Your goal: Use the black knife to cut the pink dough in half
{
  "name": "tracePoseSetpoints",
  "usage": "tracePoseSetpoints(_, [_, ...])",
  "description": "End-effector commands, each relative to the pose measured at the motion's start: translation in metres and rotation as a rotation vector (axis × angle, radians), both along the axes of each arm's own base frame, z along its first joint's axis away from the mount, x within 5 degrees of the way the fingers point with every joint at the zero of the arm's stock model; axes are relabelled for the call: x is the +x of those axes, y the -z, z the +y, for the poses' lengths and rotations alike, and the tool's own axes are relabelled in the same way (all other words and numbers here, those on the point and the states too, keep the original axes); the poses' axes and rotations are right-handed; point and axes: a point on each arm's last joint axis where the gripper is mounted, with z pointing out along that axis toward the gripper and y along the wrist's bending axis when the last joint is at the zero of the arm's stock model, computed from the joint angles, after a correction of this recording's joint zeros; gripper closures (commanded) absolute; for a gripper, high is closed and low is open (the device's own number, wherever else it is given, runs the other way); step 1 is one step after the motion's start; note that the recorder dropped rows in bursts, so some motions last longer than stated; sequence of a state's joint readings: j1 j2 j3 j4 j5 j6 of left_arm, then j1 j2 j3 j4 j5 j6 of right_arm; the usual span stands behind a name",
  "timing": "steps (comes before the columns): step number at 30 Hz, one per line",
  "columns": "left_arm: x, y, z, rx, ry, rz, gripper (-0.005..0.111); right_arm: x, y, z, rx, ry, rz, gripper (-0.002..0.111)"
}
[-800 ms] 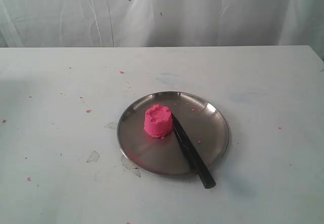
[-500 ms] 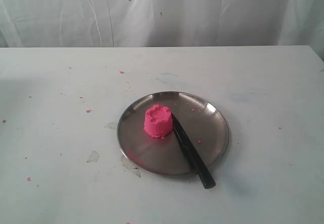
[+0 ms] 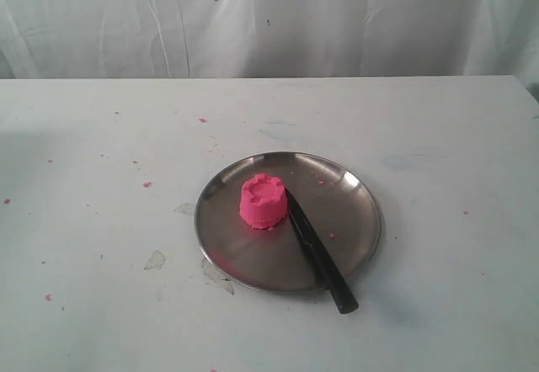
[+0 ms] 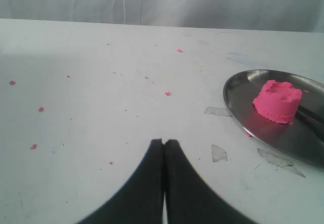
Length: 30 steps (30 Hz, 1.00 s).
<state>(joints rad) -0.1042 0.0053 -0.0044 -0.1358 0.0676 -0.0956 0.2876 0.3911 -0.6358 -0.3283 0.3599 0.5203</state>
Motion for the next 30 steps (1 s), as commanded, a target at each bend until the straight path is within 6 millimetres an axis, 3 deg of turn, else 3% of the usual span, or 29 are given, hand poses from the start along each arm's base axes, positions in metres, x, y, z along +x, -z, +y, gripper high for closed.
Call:
tracePoseSetpoints(1, [0.0, 0.002, 0.0, -0.009, -0.001, 0.004, 0.107, 0.051, 0.001, 0.032, -0.304, -0.196, 0.378, 0.108])
tracePoseSetpoints(4, [0.0, 0.002, 0.0, -0.009, -0.001, 0.004, 0.107, 0.103, 0.025, 0.064, -0.392, -0.424, 0.661, 0.107])
tracePoseSetpoints(9, [0.0, 0.002, 0.0, -0.009, -0.001, 0.004, 0.107, 0.158, 0.068, 0.071, -0.162, -0.546, 0.791, 0.089])
tracePoseSetpoints(13, [0.0, 0.002, 0.0, -0.009, -0.001, 0.004, 0.107, 0.194, 0.121, 0.076, -0.048, -0.675, 0.912, 0.067])
tracePoseSetpoints(17, [0.0, 0.002, 0.0, -0.009, -0.001, 0.004, 0.107, 0.211, 0.165, 0.08, -0.059, -0.723, 1.017, 0.064])
tracePoseSetpoints(20, [0.0, 0.002, 0.0, -0.009, -0.001, 0.004, 0.107, 0.219, 0.187, 0.08, -0.074, -0.716, 1.053, 0.064])
tracePoseSetpoints(30, [0.0, 0.002, 0.0, -0.009, -0.001, 0.004, 0.107, 0.232, 0.222, 0.095, -0.118, -0.789, 1.098, 0.062])
